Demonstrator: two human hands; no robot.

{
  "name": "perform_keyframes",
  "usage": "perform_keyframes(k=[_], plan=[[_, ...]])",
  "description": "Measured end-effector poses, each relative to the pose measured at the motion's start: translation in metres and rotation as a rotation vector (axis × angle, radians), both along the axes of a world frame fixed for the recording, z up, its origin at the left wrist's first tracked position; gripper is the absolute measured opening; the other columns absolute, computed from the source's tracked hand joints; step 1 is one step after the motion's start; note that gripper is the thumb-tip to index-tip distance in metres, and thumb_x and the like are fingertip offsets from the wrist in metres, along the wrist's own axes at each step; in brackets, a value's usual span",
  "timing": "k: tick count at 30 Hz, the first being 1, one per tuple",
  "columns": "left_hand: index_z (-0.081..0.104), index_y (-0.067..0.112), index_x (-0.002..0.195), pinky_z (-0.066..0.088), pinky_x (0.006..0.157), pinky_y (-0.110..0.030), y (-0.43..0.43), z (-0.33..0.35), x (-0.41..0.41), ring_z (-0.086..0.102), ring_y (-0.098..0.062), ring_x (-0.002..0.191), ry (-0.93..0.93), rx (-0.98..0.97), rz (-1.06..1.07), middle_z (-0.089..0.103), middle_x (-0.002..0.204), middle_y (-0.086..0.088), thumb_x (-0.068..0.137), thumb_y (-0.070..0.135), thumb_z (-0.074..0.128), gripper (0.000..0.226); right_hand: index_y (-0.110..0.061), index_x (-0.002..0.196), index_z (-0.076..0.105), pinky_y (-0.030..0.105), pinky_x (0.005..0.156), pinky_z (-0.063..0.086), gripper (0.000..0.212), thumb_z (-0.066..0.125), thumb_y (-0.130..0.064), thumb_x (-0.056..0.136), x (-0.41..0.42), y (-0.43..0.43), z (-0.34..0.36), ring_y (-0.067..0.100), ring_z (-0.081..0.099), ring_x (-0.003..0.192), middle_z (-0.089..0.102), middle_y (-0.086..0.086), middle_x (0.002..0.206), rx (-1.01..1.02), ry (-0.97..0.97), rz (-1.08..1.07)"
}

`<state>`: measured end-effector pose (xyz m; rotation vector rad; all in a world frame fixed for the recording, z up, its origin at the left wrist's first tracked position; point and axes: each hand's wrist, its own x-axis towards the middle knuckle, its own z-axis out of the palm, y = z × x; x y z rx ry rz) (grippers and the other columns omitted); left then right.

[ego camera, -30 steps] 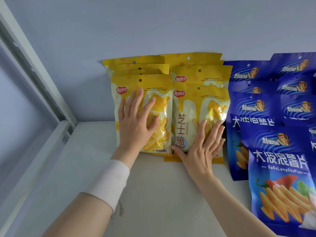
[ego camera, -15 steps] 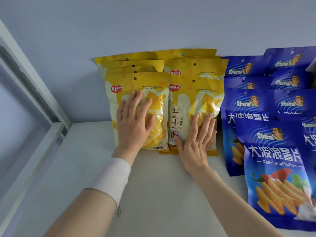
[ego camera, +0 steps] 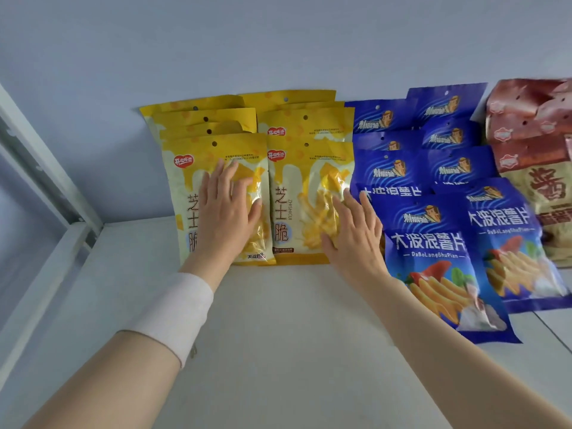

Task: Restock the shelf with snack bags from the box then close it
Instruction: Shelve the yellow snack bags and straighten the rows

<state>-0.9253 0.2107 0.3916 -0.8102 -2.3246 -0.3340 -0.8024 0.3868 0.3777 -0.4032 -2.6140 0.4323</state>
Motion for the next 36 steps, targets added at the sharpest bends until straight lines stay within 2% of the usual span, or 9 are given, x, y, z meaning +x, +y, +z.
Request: perform_keyframes(k=[3, 7, 10, 18, 24, 27, 31, 33, 36], plan=[[0.061, 0.006, 0.104, 0.041, 0.099, -0.047, 0.029, 0.030, 0.019, 0.055, -0.036, 0.115, -0.028, -0.112, -0.108, 0.063, 0.113, -0.015, 0.089, 0.030, 0.047, 0.032, -0.015, 0.143, 0.031, 0.039, 0.115, 0.011, 0.055, 0.050, -0.029, 0.093, 0.010, 0.028, 0.028, 0.022, 0.009, 0.144, 0.028, 0.003, 0.151, 0.006, -0.035, 0.001], [0.050, 0.013, 0.123, 0.035, 0.100, -0.039, 0.087, 0.063, 0.059, 0.050, -0.026, 0.118, -0.091, -0.346, -0.192, 0.057, 0.124, -0.007, 0.095, 0.034, 0.046, 0.035, -0.016, 0.139, 0.039, 0.036, 0.107, 0.027, 0.048, 0.049, -0.029, 0.094, 0.036, 0.071, 0.054, 0.023, 0.033, 0.133, 0.041, 0.004, 0.142, 0.106, -0.126, -0.011], [0.047, 0.013, 0.125, 0.038, 0.096, -0.038, 0.129, 0.073, 0.087, 0.049, -0.025, 0.118, -0.085, -0.450, -0.171, 0.054, 0.126, -0.007, 0.095, 0.037, 0.047, 0.038, -0.019, 0.135, 0.044, 0.036, 0.100, 0.034, 0.046, 0.049, -0.037, 0.093, 0.062, 0.109, 0.068, 0.022, 0.043, 0.125, 0.046, 0.001, 0.136, 0.153, -0.177, -0.046], [0.051, 0.014, 0.119, 0.043, 0.087, -0.039, 0.219, 0.065, 0.151, 0.053, -0.024, 0.110, -0.175, -0.419, -0.052, 0.055, 0.119, -0.006, 0.095, 0.035, 0.046, 0.032, -0.021, 0.130, 0.049, 0.037, 0.099, 0.036, 0.044, 0.052, -0.040, 0.090, 0.131, 0.226, 0.076, 0.022, 0.045, 0.121, 0.050, 0.001, 0.131, 0.305, -0.221, -0.001], [0.049, 0.014, 0.121, 0.044, 0.084, -0.035, 0.243, 0.044, 0.188, 0.053, -0.023, 0.107, -0.228, -0.441, 0.012, 0.055, 0.118, -0.006, 0.096, 0.036, 0.044, 0.034, -0.021, 0.131, 0.048, 0.036, 0.100, 0.037, 0.049, 0.050, -0.047, 0.090, 0.157, 0.269, 0.053, 0.020, 0.044, 0.122, 0.048, 0.001, 0.132, 0.274, -0.272, 0.058], [0.045, 0.014, 0.126, 0.047, 0.085, -0.035, 0.235, 0.028, 0.193, 0.051, -0.024, 0.111, -0.305, -0.321, 0.109, 0.051, 0.124, -0.008, 0.092, 0.046, 0.049, 0.047, -0.021, 0.138, 0.038, 0.038, 0.102, 0.037, 0.061, 0.047, -0.054, 0.088, 0.162, 0.274, 0.039, 0.023, 0.036, 0.130, 0.037, 0.004, 0.142, 0.197, -0.274, 0.043], [0.033, 0.011, 0.136, 0.048, 0.096, -0.043, 0.226, -0.001, 0.194, 0.042, -0.028, 0.127, -0.463, 0.082, 0.263, 0.041, 0.138, -0.012, 0.077, 0.060, 0.061, 0.082, -0.024, 0.148, 0.009, 0.048, 0.111, 0.022, 0.088, 0.046, -0.066, 0.081, 0.165, 0.265, 0.008, 0.032, 0.000, 0.144, -0.001, 0.010, 0.156, -0.012, -0.267, -0.012], [0.030, 0.008, 0.139, 0.049, 0.095, -0.044, 0.229, -0.017, 0.193, 0.044, -0.027, 0.127, -0.557, 0.230, 0.294, 0.041, 0.139, -0.012, 0.074, 0.059, 0.065, 0.090, -0.025, 0.148, 0.006, 0.051, 0.112, 0.019, 0.096, 0.049, -0.070, 0.076, 0.164, 0.261, -0.009, 0.033, -0.010, 0.143, -0.011, 0.009, 0.156, -0.071, -0.251, -0.010], [0.033, 0.007, 0.137, 0.053, 0.090, -0.040, 0.236, -0.035, 0.189, 0.049, -0.023, 0.124, -0.569, 0.440, 0.269, 0.045, 0.137, -0.011, 0.071, 0.052, 0.071, 0.089, -0.024, 0.148, 0.012, 0.053, 0.112, 0.018, 0.101, 0.053, -0.072, 0.069, 0.163, 0.259, -0.028, 0.032, -0.011, 0.143, -0.010, 0.010, 0.156, -0.123, -0.209, -0.004]])
